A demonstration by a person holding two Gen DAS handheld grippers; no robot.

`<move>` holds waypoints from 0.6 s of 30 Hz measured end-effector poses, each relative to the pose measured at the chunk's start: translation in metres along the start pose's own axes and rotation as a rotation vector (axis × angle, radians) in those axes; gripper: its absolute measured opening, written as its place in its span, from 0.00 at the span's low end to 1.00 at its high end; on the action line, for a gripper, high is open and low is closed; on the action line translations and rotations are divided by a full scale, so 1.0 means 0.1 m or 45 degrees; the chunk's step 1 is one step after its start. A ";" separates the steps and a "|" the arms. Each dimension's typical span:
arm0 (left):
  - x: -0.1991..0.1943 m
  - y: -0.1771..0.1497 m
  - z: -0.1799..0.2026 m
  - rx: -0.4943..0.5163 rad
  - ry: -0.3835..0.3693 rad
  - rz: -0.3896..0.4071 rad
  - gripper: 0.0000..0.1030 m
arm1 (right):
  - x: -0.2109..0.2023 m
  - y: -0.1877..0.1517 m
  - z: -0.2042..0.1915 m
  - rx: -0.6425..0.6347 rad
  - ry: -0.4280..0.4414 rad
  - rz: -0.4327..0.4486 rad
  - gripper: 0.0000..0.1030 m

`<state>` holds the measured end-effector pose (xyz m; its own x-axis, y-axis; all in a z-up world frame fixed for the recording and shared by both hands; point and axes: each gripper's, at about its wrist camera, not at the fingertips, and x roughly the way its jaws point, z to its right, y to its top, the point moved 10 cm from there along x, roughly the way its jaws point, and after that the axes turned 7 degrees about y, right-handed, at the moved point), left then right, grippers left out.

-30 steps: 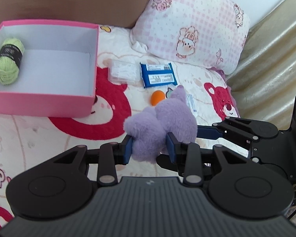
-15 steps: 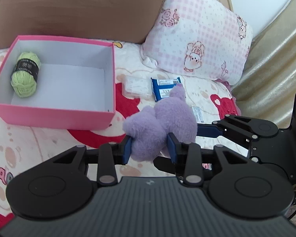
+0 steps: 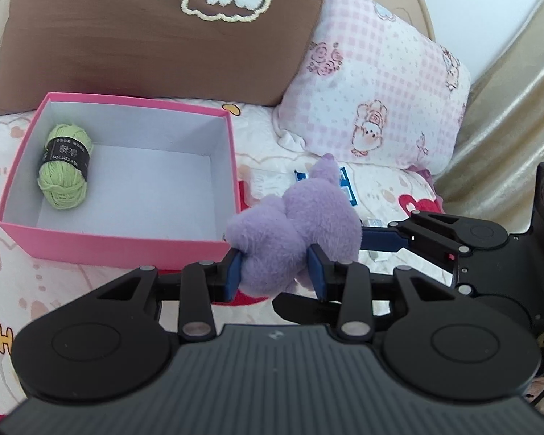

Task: Organize objects
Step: 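Lower the plush toy into the pink box beside the green yarn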

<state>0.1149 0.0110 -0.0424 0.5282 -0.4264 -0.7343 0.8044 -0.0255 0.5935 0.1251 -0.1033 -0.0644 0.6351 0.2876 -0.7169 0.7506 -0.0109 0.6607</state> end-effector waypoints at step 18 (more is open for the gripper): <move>-0.02 0.49 -0.61 -0.090 0.087 0.100 0.35 | 0.41 0.61 -0.13 -0.137 0.103 0.096 0.79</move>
<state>0.1699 0.0661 -0.0323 0.6054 -0.3620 -0.7088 0.7760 0.0706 0.6268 0.1944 -0.0798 -0.0505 0.6691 0.3663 -0.6467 0.6744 0.0663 0.7354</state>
